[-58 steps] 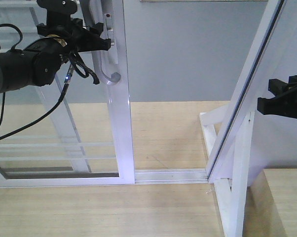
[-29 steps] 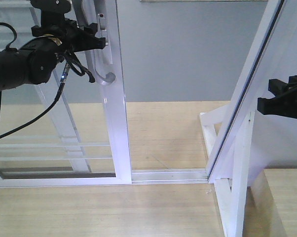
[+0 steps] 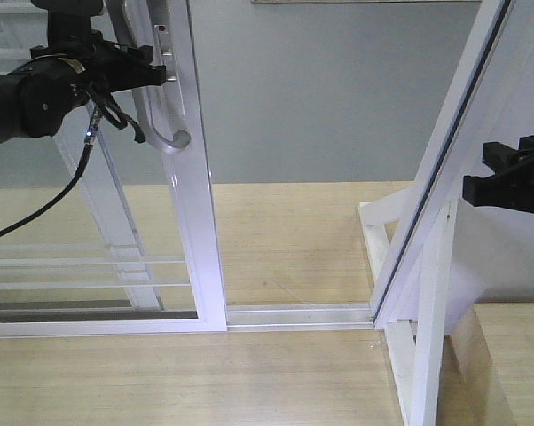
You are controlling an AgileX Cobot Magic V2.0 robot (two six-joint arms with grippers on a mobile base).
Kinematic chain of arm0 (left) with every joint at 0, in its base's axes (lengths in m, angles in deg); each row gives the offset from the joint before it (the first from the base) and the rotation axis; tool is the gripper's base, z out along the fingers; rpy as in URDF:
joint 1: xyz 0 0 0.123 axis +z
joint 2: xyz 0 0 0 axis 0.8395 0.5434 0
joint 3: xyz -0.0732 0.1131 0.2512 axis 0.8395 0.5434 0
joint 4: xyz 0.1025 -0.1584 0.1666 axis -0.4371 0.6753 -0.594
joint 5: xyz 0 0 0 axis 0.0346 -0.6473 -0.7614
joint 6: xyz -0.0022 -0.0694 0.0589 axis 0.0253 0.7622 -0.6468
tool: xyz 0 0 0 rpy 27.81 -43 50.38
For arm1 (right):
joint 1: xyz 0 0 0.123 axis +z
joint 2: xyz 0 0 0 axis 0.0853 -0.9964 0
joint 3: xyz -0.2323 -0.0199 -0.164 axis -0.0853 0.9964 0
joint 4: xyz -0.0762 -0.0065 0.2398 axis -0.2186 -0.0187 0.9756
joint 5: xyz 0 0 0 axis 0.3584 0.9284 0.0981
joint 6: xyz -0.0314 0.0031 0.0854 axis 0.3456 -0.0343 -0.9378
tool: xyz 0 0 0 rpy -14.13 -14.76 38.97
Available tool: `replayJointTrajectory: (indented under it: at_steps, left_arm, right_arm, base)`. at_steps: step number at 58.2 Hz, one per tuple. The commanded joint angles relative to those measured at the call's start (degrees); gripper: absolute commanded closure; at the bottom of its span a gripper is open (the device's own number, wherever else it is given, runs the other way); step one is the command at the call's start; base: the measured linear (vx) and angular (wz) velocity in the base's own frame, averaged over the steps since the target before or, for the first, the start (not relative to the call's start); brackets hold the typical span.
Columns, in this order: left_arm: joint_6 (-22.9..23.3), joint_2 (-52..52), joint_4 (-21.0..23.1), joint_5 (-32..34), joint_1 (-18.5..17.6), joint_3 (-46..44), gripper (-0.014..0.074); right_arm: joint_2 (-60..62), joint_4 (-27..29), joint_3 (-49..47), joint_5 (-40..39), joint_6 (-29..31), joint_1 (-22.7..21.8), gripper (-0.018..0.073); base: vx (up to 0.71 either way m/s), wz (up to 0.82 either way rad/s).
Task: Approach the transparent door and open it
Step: 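Slide the door farther open with the left gripper, away from the right gripper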
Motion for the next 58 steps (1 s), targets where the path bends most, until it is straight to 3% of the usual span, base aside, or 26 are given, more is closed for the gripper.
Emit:
replayJointTrajectory:
  at_steps: [1, 31, 49, 58]
  left_arm:
    - [-0.1, -4.4, 1.5, 3.7, 2.7, -1.5, 0.0136]
    - [-0.1, -10.1, 1.5, -5.3, 7.7, -1.5, 0.0136]
    - [-0.1, -18.8, 1.4, -22.0, 8.3, -1.5, 0.0136]
    - [-0.1, -23.0, 0.0, -25.0, 8.3, -0.7, 0.0136]
  right_arm:
    - [0.7, -1.3, -1.6, -3.2, 0.4, -0.3, 0.027]
    - [0.7, -1.3, -1.6, -3.0, 0.4, -0.3, 0.027]
    - [0.7, -1.3, -1.6, -2.5, 0.4, -0.3, 0.027]
    - [0.7, -1.3, -1.6, -2.5, 0.4, -0.3, 0.027]
  base:
    - [0.0, 0.0]
    - [0.0, 0.0]
    - [0.0, 0.0]
    - [0.0, 0.0]
